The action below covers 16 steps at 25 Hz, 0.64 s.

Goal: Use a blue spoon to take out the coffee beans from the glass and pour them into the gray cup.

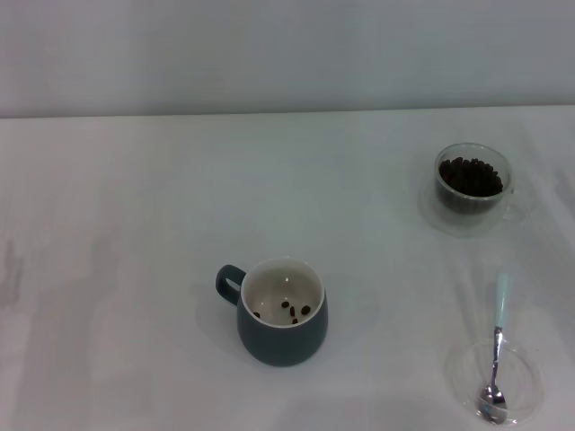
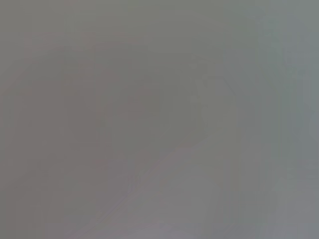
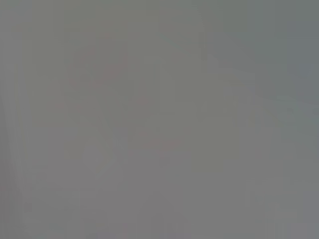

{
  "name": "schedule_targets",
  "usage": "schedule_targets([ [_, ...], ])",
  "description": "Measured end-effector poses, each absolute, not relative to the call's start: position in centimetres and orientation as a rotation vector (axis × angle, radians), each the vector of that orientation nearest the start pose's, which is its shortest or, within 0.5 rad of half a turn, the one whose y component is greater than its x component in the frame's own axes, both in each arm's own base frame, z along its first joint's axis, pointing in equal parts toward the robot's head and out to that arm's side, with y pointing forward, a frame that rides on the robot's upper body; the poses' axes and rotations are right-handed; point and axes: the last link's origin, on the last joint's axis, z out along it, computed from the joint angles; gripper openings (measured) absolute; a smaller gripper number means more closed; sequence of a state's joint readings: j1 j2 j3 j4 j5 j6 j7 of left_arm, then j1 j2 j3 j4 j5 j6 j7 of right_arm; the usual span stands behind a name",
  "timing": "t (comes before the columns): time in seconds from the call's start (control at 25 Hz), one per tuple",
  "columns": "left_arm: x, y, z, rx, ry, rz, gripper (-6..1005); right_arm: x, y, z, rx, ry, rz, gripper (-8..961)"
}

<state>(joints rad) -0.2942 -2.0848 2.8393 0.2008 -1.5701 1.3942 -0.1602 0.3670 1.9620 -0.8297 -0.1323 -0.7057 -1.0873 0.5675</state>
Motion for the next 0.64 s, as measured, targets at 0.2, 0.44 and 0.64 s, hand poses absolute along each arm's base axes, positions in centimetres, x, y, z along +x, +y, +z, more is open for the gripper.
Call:
schedule_targets([
  [0.2,-35.86,26.61,-0.24,-1.334,-0.622,-0.743,741,40.11,31.46,6.1,-1.525,0.74,0.656,876],
  [0.44,-35.74,26.8,-0.18,-1.336,-0.616,-0.746,740,40.14,31.32,5.82,-1.519,0.751,0.657,876],
  [0.64,-35.54,27.16,-0.22,-1.344,-0.612,-0.749,740,40.04,31.44,5.81,-1.514,0.752,0.663,876],
])
